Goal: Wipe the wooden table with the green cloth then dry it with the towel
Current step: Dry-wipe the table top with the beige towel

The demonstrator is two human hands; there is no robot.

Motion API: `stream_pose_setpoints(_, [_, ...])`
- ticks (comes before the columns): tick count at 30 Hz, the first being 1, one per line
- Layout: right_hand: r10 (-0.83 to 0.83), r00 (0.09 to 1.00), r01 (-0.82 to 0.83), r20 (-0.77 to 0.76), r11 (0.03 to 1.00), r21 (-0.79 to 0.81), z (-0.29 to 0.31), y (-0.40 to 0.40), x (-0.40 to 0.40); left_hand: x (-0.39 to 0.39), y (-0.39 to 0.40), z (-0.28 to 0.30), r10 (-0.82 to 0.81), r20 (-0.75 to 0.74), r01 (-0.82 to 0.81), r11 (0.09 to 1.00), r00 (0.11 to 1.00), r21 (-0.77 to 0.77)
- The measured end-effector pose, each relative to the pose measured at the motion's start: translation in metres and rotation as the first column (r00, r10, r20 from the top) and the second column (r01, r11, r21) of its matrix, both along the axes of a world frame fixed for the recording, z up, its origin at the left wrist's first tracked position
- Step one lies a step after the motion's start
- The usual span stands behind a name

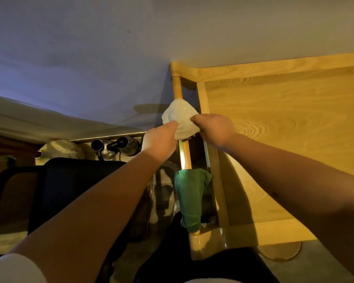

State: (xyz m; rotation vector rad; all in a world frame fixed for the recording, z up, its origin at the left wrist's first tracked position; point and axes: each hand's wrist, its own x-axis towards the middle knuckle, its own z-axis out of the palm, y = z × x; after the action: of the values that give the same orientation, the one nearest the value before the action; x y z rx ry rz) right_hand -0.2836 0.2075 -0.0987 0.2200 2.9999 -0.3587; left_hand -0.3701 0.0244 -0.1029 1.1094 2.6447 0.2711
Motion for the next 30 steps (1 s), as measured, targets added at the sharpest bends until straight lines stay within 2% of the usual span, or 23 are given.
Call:
stream_pose_setpoints(2, [0.021, 1.0, -0.021, -0.002, 0.999, 0.027, 0.014, 0.01, 0.003, -0.002, 0.006, 0.016, -0.041, -0.018, 0.04, 0.997, 0.999, -0.066])
stream_pose_setpoints(8, [0.058, 0.977, -0.057, -0.206, 0.998, 0.01, 0.064, 0.039, 0.044, 0.026, 0.035, 0.069, -0.136, -0.113, 0.134, 0.99, 0.984, -0.033])
stream_pose_setpoints(13, [0.042, 0.967, -0.026, -0.253, 0.997, 0.067, 0.083, 0.064, 0.119, 0.092, 0.054, 0.101, -0.239, -0.174, 0.24, 0.971, 0.955, -0.016])
stream_pose_setpoints(15, [0.045, 0.964, -0.034, -0.264, 0.998, 0.046, 0.085, 0.066, 0.159, 0.131, 0.057, 0.1, -0.246, -0.146, 0.253, 0.967, 0.958, 0.03])
stream_pose_setpoints(17, [0.073, 0.976, -0.061, -0.206, 0.996, 0.063, 0.078, 0.066, 0.205, 0.176, 0.053, 0.088, -0.272, -0.096, 0.278, 0.959, 0.958, 0.053])
stream_pose_setpoints(20, [0.145, 0.988, -0.149, 0.048, 0.983, 0.106, 0.053, 0.055, 0.27, 0.24, 0.037, 0.06, -0.345, 0.023, 0.345, 0.938, 0.938, -0.023])
stream_pose_setpoints(23, [0.217, 0.94, -0.249, 0.264, 0.964, 0.093, 0.022, 0.033, 0.314, 0.286, 0.018, 0.029, -0.298, 0.188, 0.324, 0.938, 0.936, -0.121])
stream_pose_setpoints(26, [0.234, 0.929, -0.276, 0.287, 0.954, 0.115, -0.004, 0.017, 0.335, 0.312, 0.003, 0.001, -0.317, 0.241, 0.367, 0.907, 0.917, -0.204])
stream_pose_setpoints(30, [0.172, 0.957, -0.195, 0.235, 0.978, 0.079, -0.016, 0.01, 0.35, 0.329, -0.011, -0.022, -0.315, 0.254, 0.38, 0.884, 0.914, -0.273])
